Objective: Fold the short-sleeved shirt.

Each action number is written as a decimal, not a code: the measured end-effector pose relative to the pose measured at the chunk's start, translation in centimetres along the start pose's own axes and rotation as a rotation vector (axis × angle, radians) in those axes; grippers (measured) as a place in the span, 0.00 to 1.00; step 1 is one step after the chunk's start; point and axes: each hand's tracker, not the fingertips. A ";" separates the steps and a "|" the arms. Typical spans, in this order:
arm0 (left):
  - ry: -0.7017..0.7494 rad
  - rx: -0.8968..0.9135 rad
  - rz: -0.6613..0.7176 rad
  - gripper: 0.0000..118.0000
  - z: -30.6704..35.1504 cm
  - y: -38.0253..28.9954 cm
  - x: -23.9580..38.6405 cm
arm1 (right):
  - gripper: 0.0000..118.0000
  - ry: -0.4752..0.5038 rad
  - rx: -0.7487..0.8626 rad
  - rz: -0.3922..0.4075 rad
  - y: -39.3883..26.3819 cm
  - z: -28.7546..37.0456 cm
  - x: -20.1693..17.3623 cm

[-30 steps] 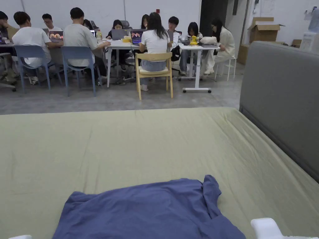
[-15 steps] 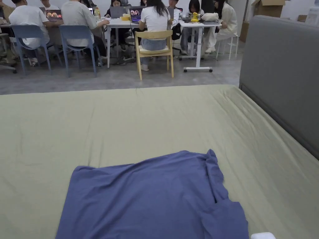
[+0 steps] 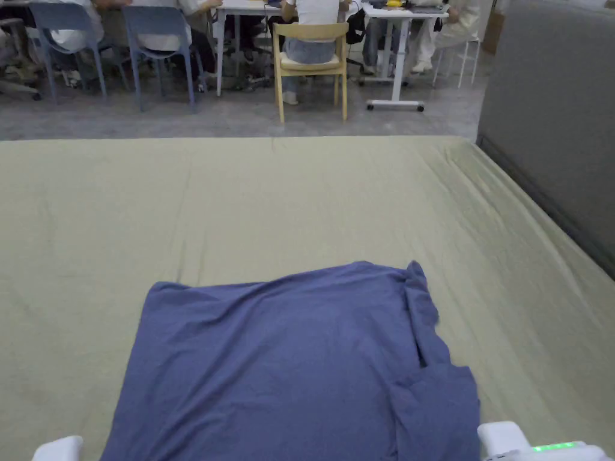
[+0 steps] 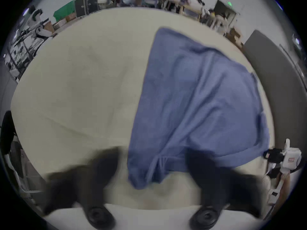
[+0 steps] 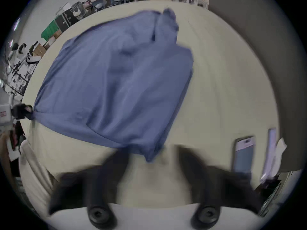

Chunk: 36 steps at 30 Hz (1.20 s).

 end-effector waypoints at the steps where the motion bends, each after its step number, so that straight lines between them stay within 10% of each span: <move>1: -0.047 0.071 0.013 1.00 2.1 0.1 -0.1 | 0.97 -0.042 0.085 0.041 0.2 2.3 -0.1; 4: -0.151 0.326 0.030 1.00 8.7 0.0 -0.2 | 1.00 -0.068 0.298 0.076 0.7 8.4 -0.2; 7: -0.148 0.358 0.028 1.00 10.7 -0.8 0.0 | 1.00 0.045 0.396 -0.085 1.7 11.5 0.4; 9: -0.149 0.235 0.023 0.99 10.3 -1.5 1.8 | 0.80 0.137 0.374 -0.155 1.7 11.6 0.5; 10: -0.149 0.173 0.027 0.79 9.8 -2.2 2.4 | 0.37 0.169 0.375 -0.171 1.4 11.2 0.2; 11: -0.132 0.170 0.041 0.06 9.4 -2.9 2.6 | 0.02 0.182 0.383 -0.186 1.1 11.0 -0.8; 12: -0.095 0.166 0.046 0.00 9.0 -3.5 3.0 | 0.02 0.141 0.371 -0.176 0.9 10.3 -1.7; 15: -0.104 0.077 0.082 0.00 4.5 -3.9 -0.9 | 0.02 0.190 0.315 -0.156 -0.6 8.0 -2.7; 16: -0.125 0.061 0.103 0.13 3.5 -3.7 -2.0 | 0.02 0.243 0.304 -0.154 -0.9 7.4 -2.6; 17: -0.030 0.113 0.064 0.75 3.8 -4.4 -0.2 | 0.02 0.255 0.302 -0.156 -1.1 7.1 -2.6; 20: 0.067 0.074 0.006 1.00 1.1 -4.1 -0.4 | 0.02 0.188 0.310 -0.068 -1.5 8.0 -3.6; 27: 0.114 -0.109 -0.075 1.00 -2.7 -1.1 0.1 | 0.02 0.190 0.292 -0.159 -0.5 7.6 -0.9; 30: 0.103 -0.100 -0.100 0.75 -3.2 -1.5 0.9 | 0.02 0.181 0.263 -0.209 -0.4 6.8 0.3; 31: 0.063 -0.074 -0.106 0.52 -2.2 -1.4 1.1 | 0.02 0.168 0.248 -0.218 -0.5 6.8 0.4; 32: -0.003 -0.044 -0.077 0.09 -1.2 -1.3 1.0 | 0.02 0.156 0.239 -0.225 -0.6 6.7 0.6; 36: -0.195 -0.012 0.069 0.00 1.4 -1.6 -1.0 | 0.02 0.143 0.235 -0.235 -0.4 5.9 2.4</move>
